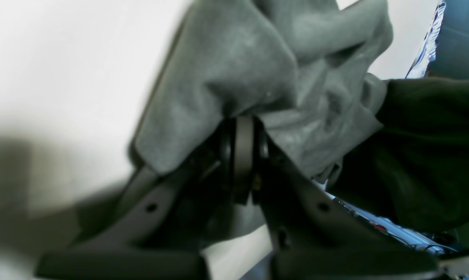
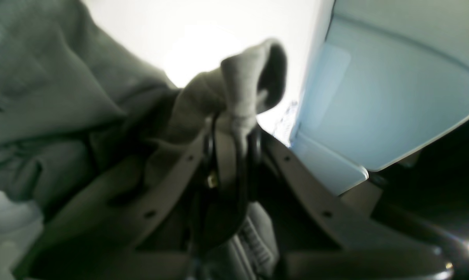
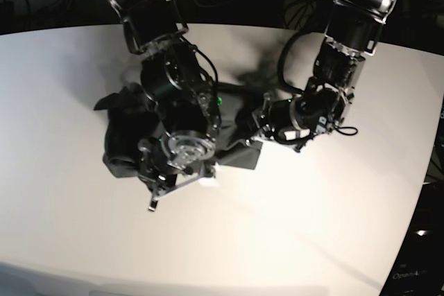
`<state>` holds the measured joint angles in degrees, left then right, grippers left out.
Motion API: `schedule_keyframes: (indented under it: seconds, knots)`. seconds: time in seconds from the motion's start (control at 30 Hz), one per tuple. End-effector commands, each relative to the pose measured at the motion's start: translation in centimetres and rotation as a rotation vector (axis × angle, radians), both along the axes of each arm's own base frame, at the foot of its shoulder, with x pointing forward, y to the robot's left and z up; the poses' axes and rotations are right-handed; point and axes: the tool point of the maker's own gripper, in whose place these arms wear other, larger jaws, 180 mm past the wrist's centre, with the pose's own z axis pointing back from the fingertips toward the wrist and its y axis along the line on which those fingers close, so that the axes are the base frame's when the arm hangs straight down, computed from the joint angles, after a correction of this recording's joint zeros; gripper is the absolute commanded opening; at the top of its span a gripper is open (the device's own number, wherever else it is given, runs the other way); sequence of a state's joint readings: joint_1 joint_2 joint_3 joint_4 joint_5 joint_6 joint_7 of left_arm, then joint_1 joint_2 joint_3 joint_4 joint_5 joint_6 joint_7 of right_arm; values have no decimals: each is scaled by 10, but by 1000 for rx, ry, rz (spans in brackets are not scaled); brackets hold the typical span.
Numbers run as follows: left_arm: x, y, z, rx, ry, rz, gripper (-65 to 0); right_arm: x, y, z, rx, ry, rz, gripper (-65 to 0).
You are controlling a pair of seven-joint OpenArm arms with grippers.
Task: Fold the T-shirt properly
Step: 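Grasp the strip end with the right gripper and lift it, then fold the held end with the right gripper over toward the left gripper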
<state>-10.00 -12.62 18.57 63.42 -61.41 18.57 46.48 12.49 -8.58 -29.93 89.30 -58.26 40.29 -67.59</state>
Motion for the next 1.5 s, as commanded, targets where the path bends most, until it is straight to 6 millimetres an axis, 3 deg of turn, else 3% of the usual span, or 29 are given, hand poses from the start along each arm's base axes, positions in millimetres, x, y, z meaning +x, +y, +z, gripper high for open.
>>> schedule_keyframes:
  seconds: [0.0, 0.3, 0.63, 0.83, 1.07, 1.17, 1.47]
  knots:
    - [-50, 100, -59, 515, 127, 26, -623, 9, 2, 19, -4, -49, -11, -643]
    - [-53, 71, -62, 500, 114, -41, -623, 16, 20, 29, 69, -34, -3, -643]
    - [-54, 66, -62, 496, 114, -50, -623, 20, 42, 21, 208, 19, 41, -644]
    - [-55, 65, -62, 492, 112, -51, -623, 19, 63, 14, 316, 63, 91, -644]
    - [-53, 58, -61, 501, 96, -67, -623, 14, 111, 13, 506, 145, 215, -644]
    - [-54, 48, -61, 504, 92, -85, -623, 13, 122, 14, 561, 165, 241, -644]
    - [-56, 49, -63, 515, 91, -92, -623, 9, 142, 18, 661, 200, 294, -643]
